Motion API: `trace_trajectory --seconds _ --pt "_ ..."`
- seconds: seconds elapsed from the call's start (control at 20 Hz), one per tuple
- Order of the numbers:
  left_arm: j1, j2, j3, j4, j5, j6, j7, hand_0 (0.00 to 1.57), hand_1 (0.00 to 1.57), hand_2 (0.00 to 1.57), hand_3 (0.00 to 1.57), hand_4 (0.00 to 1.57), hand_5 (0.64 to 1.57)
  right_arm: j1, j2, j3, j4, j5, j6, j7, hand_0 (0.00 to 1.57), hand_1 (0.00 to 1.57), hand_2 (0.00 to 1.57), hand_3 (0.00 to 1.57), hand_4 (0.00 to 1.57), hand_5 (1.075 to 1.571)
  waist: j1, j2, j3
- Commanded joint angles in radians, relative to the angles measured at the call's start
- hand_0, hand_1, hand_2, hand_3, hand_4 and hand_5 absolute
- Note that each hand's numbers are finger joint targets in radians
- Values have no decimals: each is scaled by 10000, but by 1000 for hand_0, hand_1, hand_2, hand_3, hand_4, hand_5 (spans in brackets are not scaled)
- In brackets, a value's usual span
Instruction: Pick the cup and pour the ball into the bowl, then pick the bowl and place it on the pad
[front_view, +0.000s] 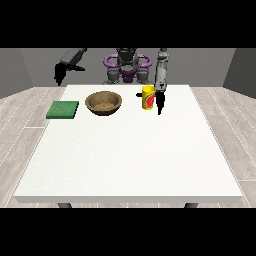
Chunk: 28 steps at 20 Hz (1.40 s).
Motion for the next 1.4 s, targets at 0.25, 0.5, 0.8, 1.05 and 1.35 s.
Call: trace_trajectory --seconds 0.25,0.5,0.8,1.05,1.35 --pt "228 -295 -985 527 -999 3539 -1011 1317 1317 1571 1571 1455 1245 -848 -297 -111 -55 -242 36 486 0 0 0 0 0 1570 -820 405 -8" --pt "768 -41 -1038 139 -1670 3327 -216 1327 1327 1571 1571 1500 1245 -324 -848 -475 279 -495 517 783 0 0 0 0 0 1570 -479 -555 2" --pt "105 2013 -2178 -265 -3488 3511 3078 1414 1414 1571 1571 1571 1329 122 -732 -557 1419 -274 222 1191 0 0 0 0 0 1569 419 -2714 37" --pt "-2066 3204 -2638 -160 -4740 3515 5644 1459 1459 1571 1571 1571 1282 -85 -420 -398 2036 3 216 391 0 0 0 0 0 1568 412 -2235 35" --pt "-1989 2458 -3480 -823 -5898 3296 7137 1473 1473 1571 1571 1571 1278 218 -1076 -1076 3083 -256 796 -243 0 0 0 0 0 1568 797 -2703 8"
